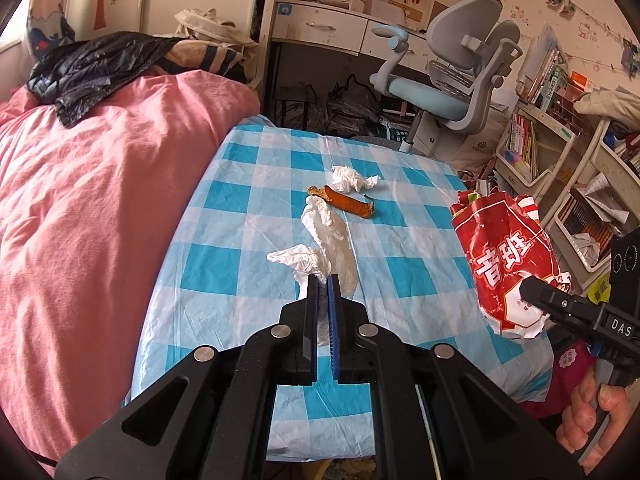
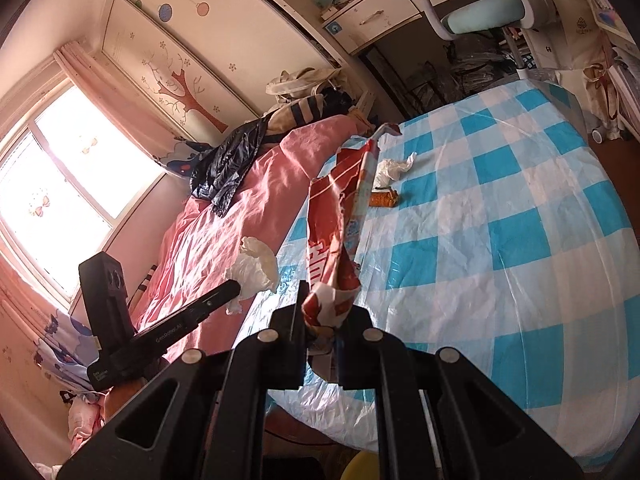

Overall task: Collect trash
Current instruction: 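Hold the white tissue in the left tool and red bag in the right tool above the table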

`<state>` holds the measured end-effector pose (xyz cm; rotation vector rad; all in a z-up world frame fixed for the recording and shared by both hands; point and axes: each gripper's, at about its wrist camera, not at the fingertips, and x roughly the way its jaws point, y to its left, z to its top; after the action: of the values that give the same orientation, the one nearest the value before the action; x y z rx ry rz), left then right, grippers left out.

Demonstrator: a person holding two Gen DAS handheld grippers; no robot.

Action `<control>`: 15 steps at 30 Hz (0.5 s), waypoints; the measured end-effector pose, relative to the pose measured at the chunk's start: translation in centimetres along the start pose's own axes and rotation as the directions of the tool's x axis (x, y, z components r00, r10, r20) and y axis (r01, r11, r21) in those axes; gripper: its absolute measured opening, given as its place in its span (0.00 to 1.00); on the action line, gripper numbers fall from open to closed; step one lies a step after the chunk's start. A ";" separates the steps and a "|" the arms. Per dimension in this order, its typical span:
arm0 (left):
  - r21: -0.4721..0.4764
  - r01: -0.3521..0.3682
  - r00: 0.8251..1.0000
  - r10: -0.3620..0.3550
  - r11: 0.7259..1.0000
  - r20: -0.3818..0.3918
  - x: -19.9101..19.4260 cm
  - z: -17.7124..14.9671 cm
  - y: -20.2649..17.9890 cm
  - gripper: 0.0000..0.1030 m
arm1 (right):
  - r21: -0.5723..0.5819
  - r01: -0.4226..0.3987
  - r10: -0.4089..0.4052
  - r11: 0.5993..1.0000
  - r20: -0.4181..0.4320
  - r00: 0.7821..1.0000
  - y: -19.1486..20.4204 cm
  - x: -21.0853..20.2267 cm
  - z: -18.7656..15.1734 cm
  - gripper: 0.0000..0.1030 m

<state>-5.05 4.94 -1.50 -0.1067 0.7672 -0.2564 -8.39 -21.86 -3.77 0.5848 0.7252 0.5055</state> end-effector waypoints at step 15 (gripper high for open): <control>0.062 -0.039 0.999 0.037 0.997 0.029 -0.2 0.1 -1.4 0.05 | -0.028 0.009 -0.009 1.000 -0.009 1.000 0.3 0.2 -0.7 0.11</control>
<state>-5.38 3.64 -1.05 -0.0359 0.7320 -0.2420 -8.81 -21.33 -4.11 0.5536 0.7283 0.5097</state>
